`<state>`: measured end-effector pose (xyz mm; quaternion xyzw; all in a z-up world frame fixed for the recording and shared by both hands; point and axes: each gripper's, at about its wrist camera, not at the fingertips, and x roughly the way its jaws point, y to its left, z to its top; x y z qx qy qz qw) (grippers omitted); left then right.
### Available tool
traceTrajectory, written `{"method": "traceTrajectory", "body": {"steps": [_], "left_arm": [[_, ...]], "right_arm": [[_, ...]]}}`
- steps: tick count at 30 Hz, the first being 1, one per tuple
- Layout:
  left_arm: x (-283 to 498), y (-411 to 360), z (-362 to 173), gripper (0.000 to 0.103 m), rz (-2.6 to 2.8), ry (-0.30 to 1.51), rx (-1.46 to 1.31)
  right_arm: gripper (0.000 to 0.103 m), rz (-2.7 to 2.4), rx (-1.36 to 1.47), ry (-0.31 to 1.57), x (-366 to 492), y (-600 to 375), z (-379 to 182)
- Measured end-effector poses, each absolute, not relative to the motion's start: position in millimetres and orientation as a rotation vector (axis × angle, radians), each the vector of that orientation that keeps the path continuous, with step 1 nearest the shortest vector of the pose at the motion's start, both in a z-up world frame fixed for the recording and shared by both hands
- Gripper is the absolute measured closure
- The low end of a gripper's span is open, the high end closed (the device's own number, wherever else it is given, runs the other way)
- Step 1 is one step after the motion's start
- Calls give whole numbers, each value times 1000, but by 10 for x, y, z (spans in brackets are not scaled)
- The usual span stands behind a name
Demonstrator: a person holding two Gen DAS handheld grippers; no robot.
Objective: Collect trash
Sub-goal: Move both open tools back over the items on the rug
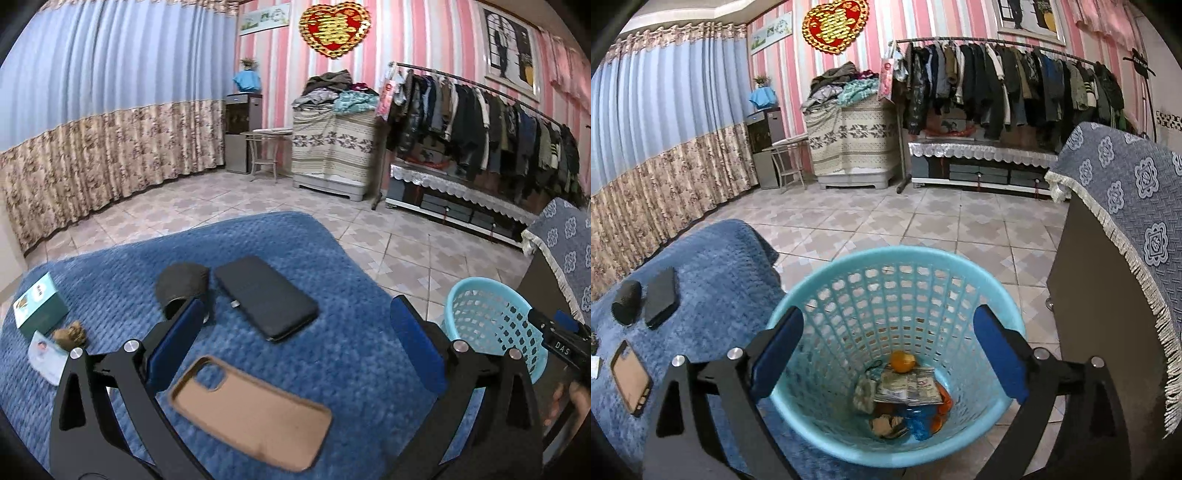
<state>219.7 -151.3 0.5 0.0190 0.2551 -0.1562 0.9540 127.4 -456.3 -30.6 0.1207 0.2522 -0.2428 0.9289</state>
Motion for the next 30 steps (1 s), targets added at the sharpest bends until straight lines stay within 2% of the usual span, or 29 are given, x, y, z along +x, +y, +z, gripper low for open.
{"method": "traceTrajectory", "body": {"steps": [15,21,30], "left_arm": [[2062,-201,-136,6,-90,562,-7],[2222,466,-240,6,30,593,-66],[2530,1015,-579,6,146,664,-24]], "right_arm": [[12,-239,169,535,1689,-3331,-330],[12,-123,114,581,1940,-2813,-473],[12,-64,71,640,2081,-2476,-667]]}}
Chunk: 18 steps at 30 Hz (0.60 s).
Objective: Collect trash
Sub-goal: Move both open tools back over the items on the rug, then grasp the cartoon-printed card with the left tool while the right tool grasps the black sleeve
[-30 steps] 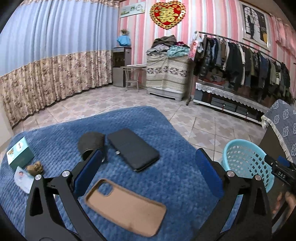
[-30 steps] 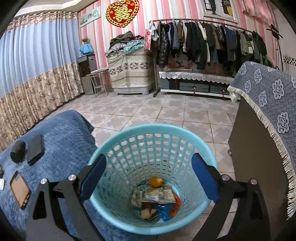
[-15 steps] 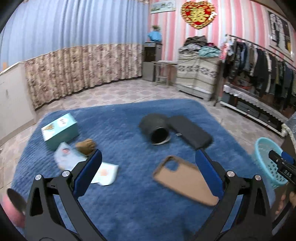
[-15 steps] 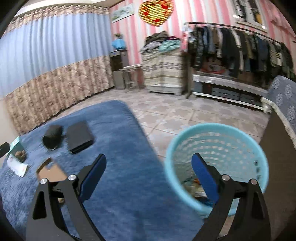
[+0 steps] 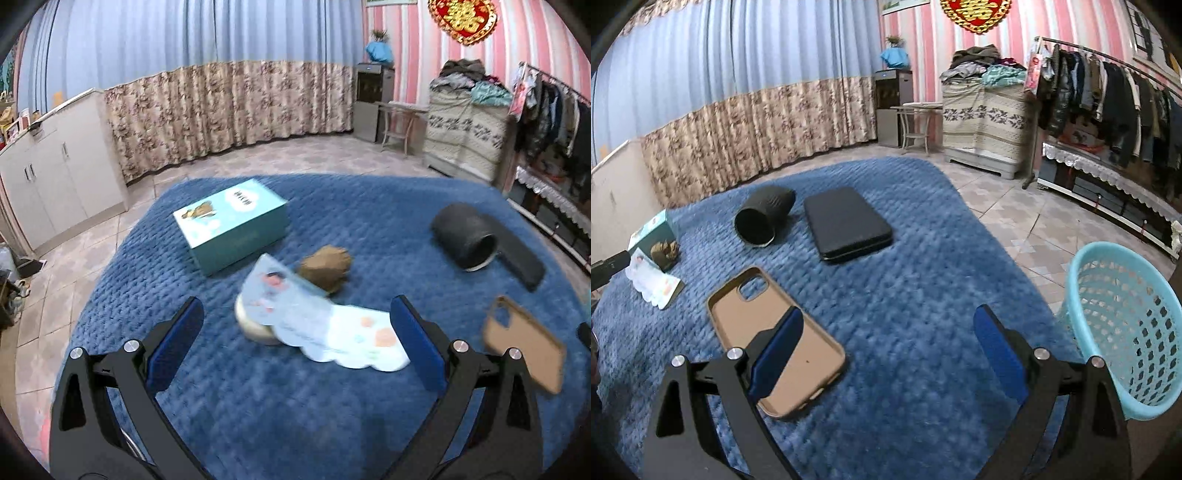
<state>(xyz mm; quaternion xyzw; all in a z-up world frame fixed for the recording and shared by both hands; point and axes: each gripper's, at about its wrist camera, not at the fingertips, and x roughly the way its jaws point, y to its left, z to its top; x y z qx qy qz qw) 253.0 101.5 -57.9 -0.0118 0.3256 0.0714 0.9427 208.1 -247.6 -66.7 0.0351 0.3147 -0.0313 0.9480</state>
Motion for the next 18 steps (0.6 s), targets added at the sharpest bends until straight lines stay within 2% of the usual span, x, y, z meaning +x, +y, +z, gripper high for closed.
{"method": "traceTrajectory", "body": {"steps": [6,10,14,18], "left_arm": [[2725,1234,-683,6,147,674,-47],[2858,1306,-785,18,132,702,-59],[2911,1326,-841,23,104,703,-83],[2953,1321,-881,38,72,719,-89]], "right_arm": [[12,-56,55,653,2180,-2386,-653],[12,-50,36,666,2234,-2334,-671],[12,-47,21,677,2313,-2275,-683],[11,-21,23,665,2467,-2167,-605]]}}
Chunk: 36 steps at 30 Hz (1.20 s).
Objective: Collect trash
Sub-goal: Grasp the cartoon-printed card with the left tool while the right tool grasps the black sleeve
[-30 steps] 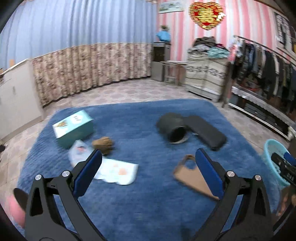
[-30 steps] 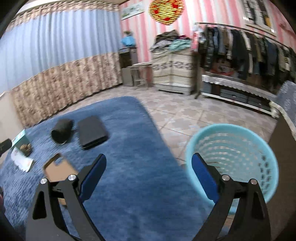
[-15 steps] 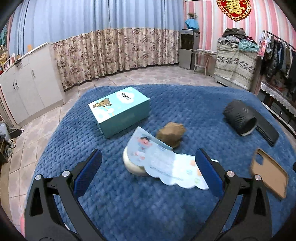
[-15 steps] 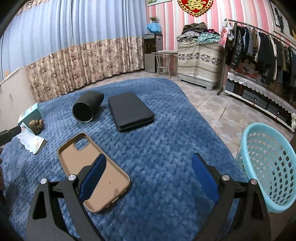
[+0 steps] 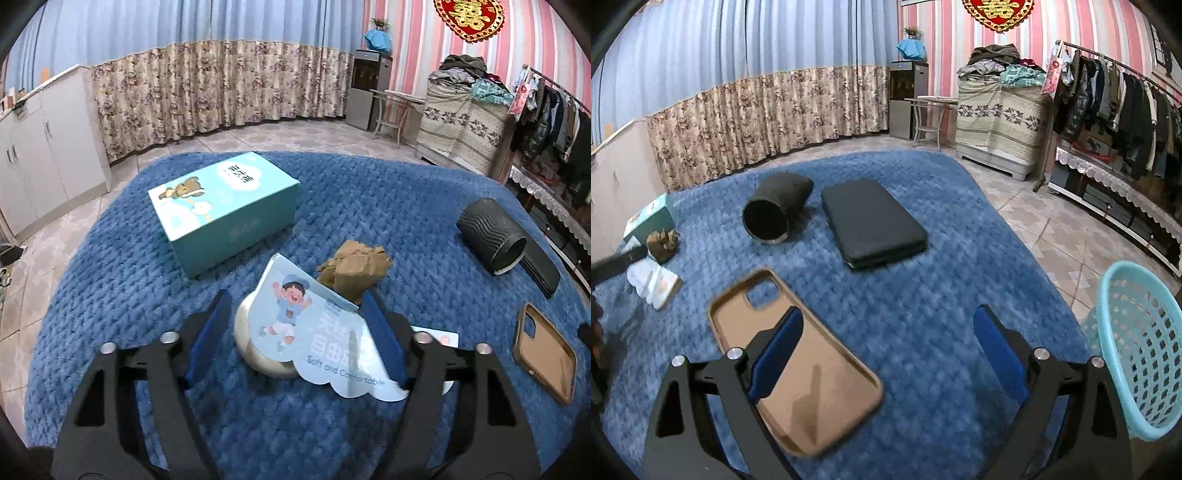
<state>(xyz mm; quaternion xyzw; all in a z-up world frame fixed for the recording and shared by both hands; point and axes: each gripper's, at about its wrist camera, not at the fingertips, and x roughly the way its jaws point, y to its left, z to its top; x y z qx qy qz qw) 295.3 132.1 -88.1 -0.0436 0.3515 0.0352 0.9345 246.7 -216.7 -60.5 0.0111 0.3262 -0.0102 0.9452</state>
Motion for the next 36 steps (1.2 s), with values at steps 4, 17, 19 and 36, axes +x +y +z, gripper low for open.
{"method": "traceTrajectory", "body": {"steps": [4,17,19,36], "left_arm": [[2918,1315,-896,44,63,710,-104],[2889,1396,-952,44,72,711,-148],[2900,1411,-962,44,72,718,-151],[2873,1250,-904,73,74,710,-60]], "right_arm": [[11,4,4,659,2655,-1956,-555],[12,121,-30,702,3479,-1287,-527],[12,121,-39,719,3589,-1220,-554],[39,185,68,684,3329,-1533,-429]]}}
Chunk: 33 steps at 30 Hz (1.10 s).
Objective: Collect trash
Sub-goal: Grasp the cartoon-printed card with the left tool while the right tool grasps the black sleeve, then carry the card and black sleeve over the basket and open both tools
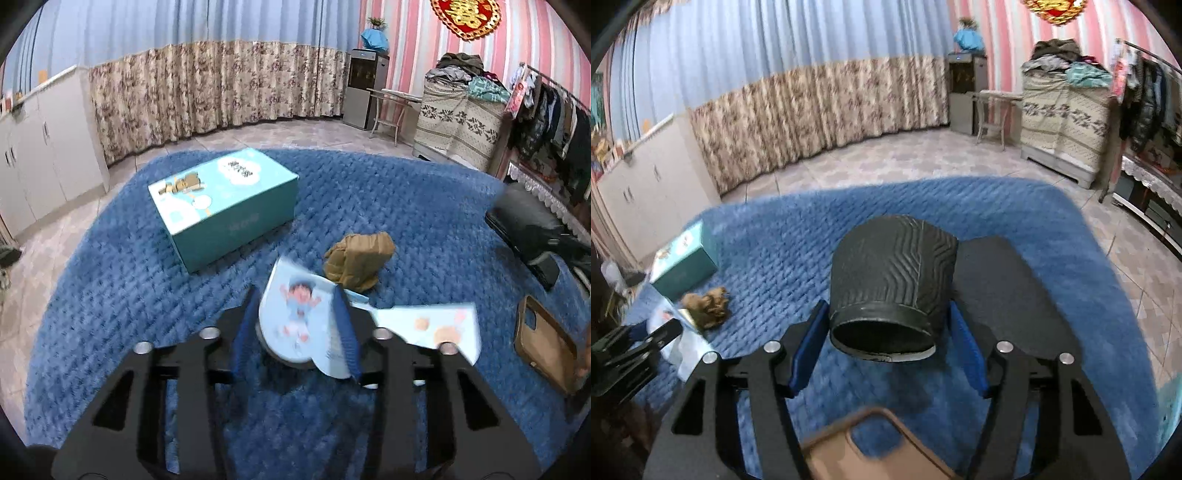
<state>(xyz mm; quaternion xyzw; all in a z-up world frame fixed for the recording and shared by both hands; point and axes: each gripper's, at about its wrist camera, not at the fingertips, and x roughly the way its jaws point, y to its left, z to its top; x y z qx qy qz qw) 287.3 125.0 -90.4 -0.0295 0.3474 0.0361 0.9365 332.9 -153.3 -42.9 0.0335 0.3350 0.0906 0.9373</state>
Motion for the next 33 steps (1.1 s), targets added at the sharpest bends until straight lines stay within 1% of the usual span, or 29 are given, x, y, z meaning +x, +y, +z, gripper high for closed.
{"method": "traceTrajectory", "body": {"steps": [1,2,4,7,17,22,33], "left_arm": [[2854,1222,-877,79,76,703,-40],[2834,1204,-851,82,77,695,-26],[2777,1163,-759,92,66,680,-5],[2699,1097,-618,96,24,661,-16],[2479,543,-151,99,-49,573,30],[2365,119,135,100,-140,530,46],[2164,-932,543,100,-337,481,104]], "right_arm": [[39,177,71,675,3234,-1606,-400],[39,169,71,667,3143,-1677,-368],[39,141,74,649,2942,-1858,-308],[39,101,97,626,2692,-2113,-247],[39,-41,130,578,1939,-2792,-207],[39,-111,157,558,1684,-3093,-166],[38,-256,202,516,1257,-3749,-77]]}}
